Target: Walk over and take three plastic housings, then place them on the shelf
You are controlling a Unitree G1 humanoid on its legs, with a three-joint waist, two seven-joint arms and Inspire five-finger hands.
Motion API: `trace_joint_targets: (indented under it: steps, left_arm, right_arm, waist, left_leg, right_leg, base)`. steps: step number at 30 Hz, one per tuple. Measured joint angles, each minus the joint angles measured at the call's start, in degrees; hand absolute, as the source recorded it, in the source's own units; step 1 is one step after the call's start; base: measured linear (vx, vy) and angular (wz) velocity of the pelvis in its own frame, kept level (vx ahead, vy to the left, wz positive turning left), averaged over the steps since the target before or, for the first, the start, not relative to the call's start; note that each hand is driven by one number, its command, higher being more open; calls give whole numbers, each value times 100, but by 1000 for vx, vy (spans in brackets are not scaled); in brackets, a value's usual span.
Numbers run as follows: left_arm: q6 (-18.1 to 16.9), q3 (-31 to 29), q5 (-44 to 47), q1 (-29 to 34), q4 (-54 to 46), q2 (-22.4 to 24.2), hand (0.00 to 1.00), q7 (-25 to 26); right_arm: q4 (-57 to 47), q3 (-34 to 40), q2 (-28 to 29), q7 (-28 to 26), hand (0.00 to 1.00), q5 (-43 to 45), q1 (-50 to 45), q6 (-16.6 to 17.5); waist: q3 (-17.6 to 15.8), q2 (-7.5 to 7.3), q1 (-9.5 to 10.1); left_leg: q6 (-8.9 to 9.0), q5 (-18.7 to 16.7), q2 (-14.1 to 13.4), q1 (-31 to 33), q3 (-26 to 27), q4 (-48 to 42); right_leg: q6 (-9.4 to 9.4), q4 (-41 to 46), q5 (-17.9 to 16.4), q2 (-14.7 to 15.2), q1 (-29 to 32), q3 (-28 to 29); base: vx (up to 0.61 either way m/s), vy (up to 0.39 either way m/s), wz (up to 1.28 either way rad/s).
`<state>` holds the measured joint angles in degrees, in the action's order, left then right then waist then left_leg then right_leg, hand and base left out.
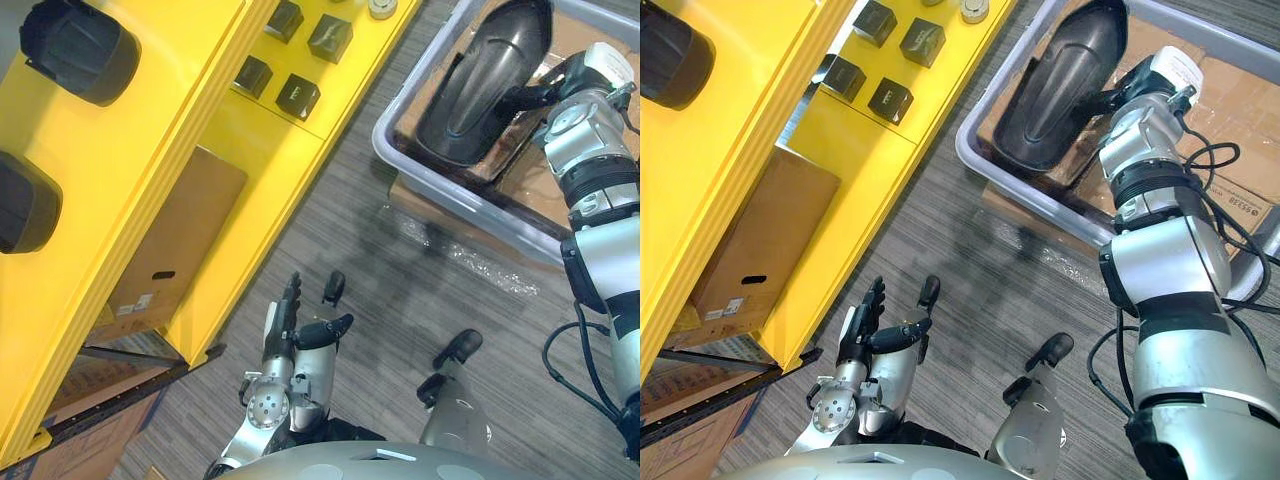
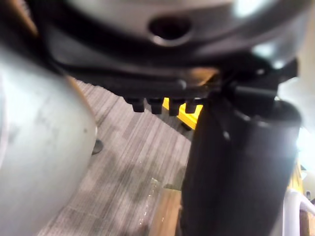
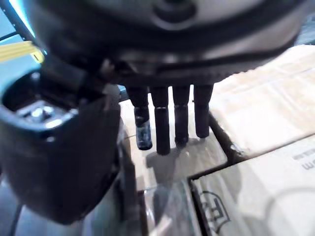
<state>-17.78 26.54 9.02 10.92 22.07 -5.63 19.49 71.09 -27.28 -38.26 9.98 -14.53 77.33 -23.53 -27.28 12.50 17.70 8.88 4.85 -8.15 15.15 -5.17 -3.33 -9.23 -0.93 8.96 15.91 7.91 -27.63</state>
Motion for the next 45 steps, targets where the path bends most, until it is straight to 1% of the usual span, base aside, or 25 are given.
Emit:
trace_joint_targets:
  steps: [2,4,7,11,13,14,16,18,20,22,23,24,26,28,29,31,32,34,37,38,39,40,42,43,45]
  left_arm:
    - [-12,7,3,-13,16,0,100,-8]
    - [-92,10,42,-18,56,2,100,-21]
    - [-94,9,45,-25,71,4,100,-20]
    - [-95,-2,45,-25,88,4,100,-17]
    - [-97,-5,44,-25,96,3,100,-11]
    - [-97,-5,44,-24,99,-1,100,-4]
    - [-97,-6,41,-22,102,-11,100,13]
    - [-107,-5,29,-12,96,-19,100,83]
    - [-131,-8,5,-1,81,-23,100,157]
    - [-155,-57,-44,54,89,-27,100,348]
    - [-170,-96,-45,95,3,-31,100,550]
    - [-199,-196,-42,178,-286,-29,100,729]
    - [-279,-404,-46,315,-895,-35,100,929]
    - [-564,-730,-76,247,-1584,-65,100,1199]
    - [-641,-806,-102,243,-1761,-98,100,1266]
    - [-855,-1030,-321,217,-2261,-206,100,1434]
    - [-874,-1089,-328,168,-2444,-236,100,1441]
    - [-876,-1123,-479,46,-2533,-261,100,1499]
    - [-872,-1120,-502,-96,-2729,-273,100,1480]
    - [-864,-1120,-502,-205,-2792,-276,100,1452]
    - [-853,-1122,-501,-293,-2895,-289,100,1435]
    - [-849,-1118,-501,-355,-2943,-304,100,1414]
    - [-803,-1118,-488,-670,-3022,-391,100,1331]
    - [-715,-1121,-257,-890,-3087,-476,100,1173]
    - [-533,-1100,243,-1233,-3089,-535,100,828]
  right_arm:
    - [126,171,42,-150,0,49,-62,-158]
    - [129,304,50,-43,0,-7,-237,-173]
    - [229,365,51,16,0,-92,-252,-172]
    - [313,584,46,326,0,-81,-361,-42]
    - [343,763,45,498,0,-73,-422,97]
    - [344,867,45,636,0,-68,-456,239]
    - [436,943,28,739,0,-67,-460,441]
    - [509,979,-55,913,0,-69,-564,824]
    - [508,975,-105,987,0,-69,-612,1000]
    - [505,960,-153,1173,0,-71,-670,1308]
    - [494,892,-172,1333,0,-74,-697,1523]
    - [424,863,-232,1518,0,-81,-779,1717]
    - [234,869,-298,1788,0,-80,-913,1911]
    - [98,869,-327,2264,0,-84,-1025,2149]
    - [29,868,-327,2357,0,-87,-1046,2176]
    - [-257,866,-362,2722,0,-95,-1132,2258]
    - [-423,865,-390,2906,0,-99,-1137,2273]
    - [-699,863,-393,3115,0,-102,-1140,2278]
    - [-1119,861,-392,3321,0,-281,-1165,2281]
    - [-1268,858,-392,3418,0,-440,-1184,2288]
    - [-1411,854,-370,3498,0,-564,-1203,2305]
    - [-1490,854,-366,3550,0,-606,-1229,2311]
    - [-1593,855,-307,3717,0,-735,-1326,2383]
    - [-1594,860,-125,3751,0,-760,-1361,2386]
    - [-1727,881,56,3762,0,-768,-1440,2385]
  waist:
    - [2,3,-5]
    - [5,7,16]
    - [11,16,19]
    - [17,25,-2]
    - [20,28,-21]
    - [20,28,-38]
    - [20,28,-62]
    - [20,28,-91]
    - [20,28,-107]
    - [17,24,-199]
    - [14,20,-266]
    - [12,18,-309]
    - [0,-1,-391]
    - [-6,-17,-463]
    - [-4,-36,-493]
    - [-37,-113,-574]
    - [-52,-138,-636]
    - [-43,-186,-691]
    - [-43,-246,-775]
    - [-45,-256,-792]
    - [-44,-258,-857]
    - [-43,-261,-868]
    - [-26,-294,-909]
    - [6,-364,-983]
    - [38,-433,-1027]
  left_leg:
    - [1,48,0,-8,-11,71]
    - [3,60,4,-1,-25,85]
    - [3,61,5,0,-34,85]
    - [2,64,10,2,-47,85]
    - [2,64,10,3,-51,85]
    - [2,64,11,2,-51,85]
    - [2,64,12,2,-50,85]
    - [2,65,11,-2,-41,85]
    - [1,67,11,-5,-23,85]
    - [0,74,11,-5,1,86]
    - [-2,84,7,-23,5,105]
    - [-4,125,1,-78,18,187]
    - [-5,148,-5,-105,15,226]
    - [-2,169,-20,-179,35,275]
    - [-2,169,-25,-179,37,275]
    - [-2,169,-48,-190,70,276]
    - [-2,169,-48,-192,95,277]
    - [-2,169,-50,-198,191,280]
    - [-2,168,-77,-227,279,281]
    - [-2,168,-88,-268,334,284]
    - [-2,168,-92,-286,346,284]
    - [-2,168,-96,-294,353,284]
    - [-1,167,-113,-335,414,286]
    - [3,164,-135,-347,440,286]
    - [5,164,-160,-359,479,281]
  right_leg:
    - [0,0,0,1,9,-26]
    - [0,1,0,7,14,-36]
    - [0,1,0,7,6,-46]
    - [1,11,-1,10,-1,-56]
    - [2,18,-1,11,0,-58]
    - [4,24,-3,13,2,-58]
    - [10,34,-7,17,10,-56]
    - [14,67,-9,24,31,-46]
    - [15,87,-9,31,51,-32]
    - [16,93,-8,35,63,-21]
    - [16,95,-7,34,64,-13]
    - [18,95,-6,31,53,-1]
    - [20,95,-4,25,40,-6]
    - [26,89,1,13,-4,8]
    - [28,86,3,7,-4,10]
    - [54,61,24,-20,1,45]
    - [61,21,64,-27,3,69]
    - [77,-91,151,-46,8,136]
    - [123,-209,258,-97,-1,205]
    - [130,-223,270,-106,-3,256]
    - [131,-223,271,-111,-11,274]
    - [139,-223,277,-114,-12,280]
    - [146,-224,283,-129,-17,306]
    - [162,-229,295,-152,-16,336]
    - [189,-249,318,-178,-5,379]
  base:
    - [-14,-19,6]
    - [-5,-11,3]
    - [0,-8,1]
    - [0,-4,1]
    - [0,0,0]
    - [0,0,0]
    - [-42,-20,-1]
    - [-45,-18,-3]
    - [-32,-12,-5]
    - [-41,-19,-5]
    - [-40,-28,-5]
    - [-39,-32,-2]
    - [-15,-14,0]
    - [-30,-28,-4]
    - [-30,-30,-4]
    - [-25,-35,-8]
    - [-23,-30,-10]
    - [-22,-22,-17]
    - [-24,-30,-19]
    - [-31,-29,-17]
    - [-36,-28,-15]
    - [-44,-25,-12]
    - [-52,-24,-12]
    - [-56,-30,-11]
    - [-38,-28,-11]
